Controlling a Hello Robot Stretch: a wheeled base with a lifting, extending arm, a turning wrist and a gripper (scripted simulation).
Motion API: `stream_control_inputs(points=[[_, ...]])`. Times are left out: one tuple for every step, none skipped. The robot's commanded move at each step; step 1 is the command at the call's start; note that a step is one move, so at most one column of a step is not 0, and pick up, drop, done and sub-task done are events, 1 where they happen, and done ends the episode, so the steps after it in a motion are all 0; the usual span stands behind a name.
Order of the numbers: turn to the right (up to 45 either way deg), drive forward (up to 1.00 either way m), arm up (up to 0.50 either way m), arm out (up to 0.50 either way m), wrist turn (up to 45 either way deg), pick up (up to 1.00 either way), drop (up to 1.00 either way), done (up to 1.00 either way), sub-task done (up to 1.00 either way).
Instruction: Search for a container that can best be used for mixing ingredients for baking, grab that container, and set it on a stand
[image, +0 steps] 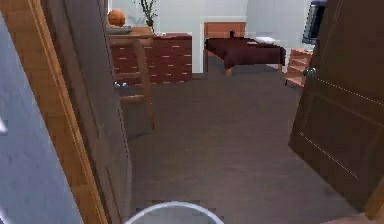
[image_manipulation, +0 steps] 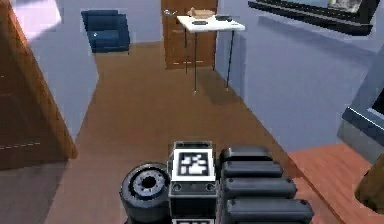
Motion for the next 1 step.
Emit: stream_control_inputs(points=[[-45.0, 0.0, 0.0, 0.0, 0.0, 0.0, 0.0, 0.0, 0.0]])
